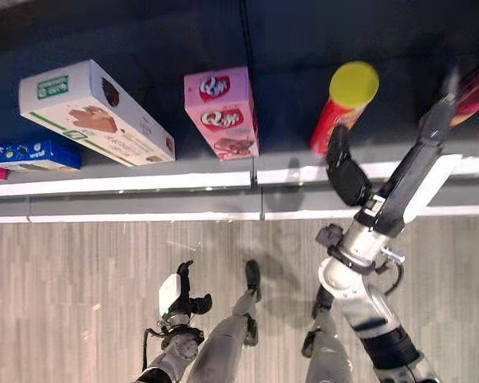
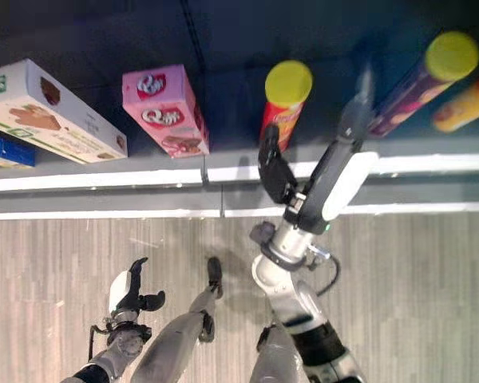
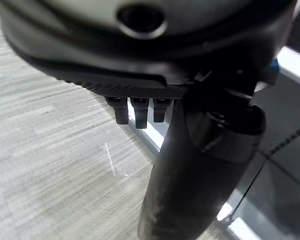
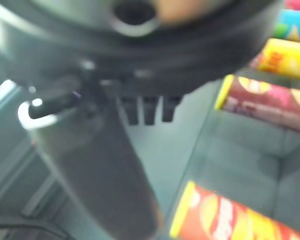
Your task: Put the goods on the table back onto the shelves and tidy them up.
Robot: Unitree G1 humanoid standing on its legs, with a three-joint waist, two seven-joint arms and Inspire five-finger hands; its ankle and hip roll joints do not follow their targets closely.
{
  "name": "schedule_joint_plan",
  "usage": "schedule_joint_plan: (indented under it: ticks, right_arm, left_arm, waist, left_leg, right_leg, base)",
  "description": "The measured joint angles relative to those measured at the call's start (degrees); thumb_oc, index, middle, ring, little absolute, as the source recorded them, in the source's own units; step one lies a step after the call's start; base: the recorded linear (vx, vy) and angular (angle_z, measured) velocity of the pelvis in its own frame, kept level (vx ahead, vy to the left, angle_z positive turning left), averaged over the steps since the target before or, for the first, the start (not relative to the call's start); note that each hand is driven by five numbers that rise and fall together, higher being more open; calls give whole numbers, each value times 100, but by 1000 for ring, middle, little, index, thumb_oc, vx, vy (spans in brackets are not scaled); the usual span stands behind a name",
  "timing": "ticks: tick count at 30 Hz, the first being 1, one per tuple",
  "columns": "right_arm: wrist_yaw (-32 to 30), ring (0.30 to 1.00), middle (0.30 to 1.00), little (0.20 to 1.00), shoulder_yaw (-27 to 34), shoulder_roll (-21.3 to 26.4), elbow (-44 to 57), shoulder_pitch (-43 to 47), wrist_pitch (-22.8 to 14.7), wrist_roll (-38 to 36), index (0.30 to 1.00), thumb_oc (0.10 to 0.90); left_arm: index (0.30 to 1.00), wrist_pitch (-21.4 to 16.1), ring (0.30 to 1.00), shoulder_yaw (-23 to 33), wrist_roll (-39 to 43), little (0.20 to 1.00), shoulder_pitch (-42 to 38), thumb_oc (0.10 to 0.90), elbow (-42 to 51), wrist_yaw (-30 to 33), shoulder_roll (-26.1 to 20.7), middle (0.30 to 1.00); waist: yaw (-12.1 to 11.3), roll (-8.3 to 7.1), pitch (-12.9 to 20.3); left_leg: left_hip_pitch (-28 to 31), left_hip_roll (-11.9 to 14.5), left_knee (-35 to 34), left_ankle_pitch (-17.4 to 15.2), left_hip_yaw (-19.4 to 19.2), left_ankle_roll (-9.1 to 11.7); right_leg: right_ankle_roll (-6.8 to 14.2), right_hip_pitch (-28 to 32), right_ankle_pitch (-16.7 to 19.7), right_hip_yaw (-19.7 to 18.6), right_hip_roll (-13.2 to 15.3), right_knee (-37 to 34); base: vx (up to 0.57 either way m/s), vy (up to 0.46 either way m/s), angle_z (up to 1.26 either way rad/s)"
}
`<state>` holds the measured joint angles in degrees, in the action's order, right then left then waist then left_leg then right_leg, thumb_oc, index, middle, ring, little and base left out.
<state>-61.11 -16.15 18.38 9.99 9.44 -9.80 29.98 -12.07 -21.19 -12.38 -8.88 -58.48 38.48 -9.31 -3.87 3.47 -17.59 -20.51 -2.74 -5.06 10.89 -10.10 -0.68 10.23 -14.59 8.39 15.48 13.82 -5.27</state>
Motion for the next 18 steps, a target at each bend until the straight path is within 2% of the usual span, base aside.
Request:
schedule_joint_plan:
  ticks: [1,2,3,5,6,7,9,10,11,12,13,14,15,16,17,18]
  right_arm:
    - [71,900,900,900,26,14,-11,-265,-22,-18,900,800]
    - [108,900,900,900,106,29,-29,-571,-87,-64,900,800]
    - [208,900,900,900,256,34,-113,-821,-193,-72,900,800]
    - [346,900,900,900,432,62,-398,-1279,-157,-174,900,800]
    - [380,900,900,900,546,29,-721,-1736,-143,-263,900,800]
    - [414,900,900,900,797,10,-1118,-2252,-125,-310,900,800]
    - [444,900,900,900,1180,-121,-1756,-2549,-148,-240,900,800]
    - [446,900,900,900,1338,-205,-2251,-2651,-38,-344,900,800]
    - [412,900,900,900,1765,-504,-3565,-2647,24,-605,900,800]
    - [408,900,900,900,1978,-613,-4012,-2603,189,-965,900,800]
    - [382,900,900,900,2231,-747,-4592,-2522,129,-1355,900,800]
    - [406,900,900,900,2745,-922,-5927,-2066,28,-2005,900,800]
    - [522,900,900,900,3048,-985,-6679,-1794,32,-2946,900,800]
    - [571,900,900,900,3159,-1015,-6831,-1755,62,-3366,900,800]
    - [701,900,900,900,3309,-1062,-7151,-1747,-91,-4276,900,800]
    - [1085,900,900,900,3377,-992,-7985,-1534,-379,-5142,900,800]
  left_arm:
    - [900,4,900,51,70,900,96,800,15,-88,-12,900]
    - [900,0,900,112,103,900,208,800,53,-207,3,900]
    - [900,3,900,269,111,900,231,800,-42,-365,60,900]
    - [900,53,900,594,152,900,414,800,-161,-529,179,900]
    - [900,62,900,795,347,900,654,800,-327,-692,135,900]
    - [900,111,900,1012,385,900,734,800,-667,-805,106,900]
    - [900,90,900,1341,500,900,844,800,-947,-923,138,900]
    - [900,117,900,1452,577,900,897,800,-1101,-935,133,900]
    - [900,116,900,1492,716,900,1026,800,-1350,-1096,124,900]
    - [900,118,900,1484,771,900,1061,800,-1350,-1172,108,900]
    - [900,119,900,1482,842,900,1082,800,-1392,-1236,119,900]
    - [900,123,900,1503,1031,900,1093,800,-1502,-1404,148,900]
    - [900,160,900,1512,1170,900,1096,800,-1559,-1547,164,900]
    - [900,190,900,1507,1222,900,1103,800,-1574,-1593,179,900]
    - [900,288,900,1498,1299,900,1080,800,-1583,-1750,220,900]
    - [900,364,900,1507,1435,900,1056,800,-1698,-1928,236,900]
  waist:
    - [0,-90,52]
    - [114,-187,166]
    - [180,-209,172]
    - [168,-307,247]
    - [311,-454,553]
    - [448,-531,906]
    - [541,-551,1090]
    - [612,-561,1293]
    - [663,-551,1601]
    - [684,-523,1691]
    - [730,-467,1734]
    - [782,-406,1803]
    - [779,-394,1852]
    - [780,-364,1897]
    - [785,-224,1972]
    - [782,-215,1997]
  left_leg:
    - [162,25,-6,-28,-12,11]
    - [276,80,-4,-124,-26,94]
    - [426,98,-4,-202,-50,180]
    - [795,133,-8,-192,-66,136]
    - [1026,171,-15,-403,-184,193]
    - [1225,230,-40,-502,-271,205]
    - [1517,286,-40,-567,-386,186]
    - [1625,316,-42,-614,-427,221]
    - [1805,400,-42,-641,-556,212]
    - [1820,427,-44,-675,-583,210]
    - [1888,455,-43,-683,-602,221]
    - [1965,509,-42,-677,-632,232]
    - [2004,544,-42,-675,-666,244]
    - [2000,557,-41,-675,-673,245]
    - [2029,577,-42,-671,-671,251]
    - [2060,600,-41,-672,-677,273]
  right_leg:
    - [-60,156,-38,3,-29,0]
    - [-62,239,-52,-5,-75,2]
    - [-62,408,-72,12,-93,3]
    - [-66,746,-76,12,-122,1]
    - [-118,916,-233,-18,-136,0]
    - [-130,1031,-295,-137,-188,2]
    - [-117,1265,-338,-194,-245,1]
    - [-161,1351,-395,-226,-267,1]
    - [-184,1435,-442,-358,-348,1]
    - [-225,1466,-477,-397,-383,-1]
    - [-234,1496,-485,-415,-409,0]
    - [-245,1550,-508,-452,-458,0]
    - [-257,1569,-514,-475,-494,0]
    - [-264,1560,-519,-482,-507,0]
    - [-283,1589,-530,-477,-523,0]
    - [-286,1612,-534,-485,-546,-1]
  base:
    - [194,-80,-10]
    - [193,-79,-7]
    - [161,-59,-6]
    - [96,-30,-13]
    - [222,-75,-47]
    - [203,-92,-52]
    - [151,-81,-37]
    - [93,-64,-47]
    - [79,-64,-47]
    - [85,-62,-40]
    - [95,-60,-17]
    - [111,-58,-16]
    - [96,-50,-16]
    - [97,-50,-11]
    - [50,-31,-4]
    - [59,-31,2]
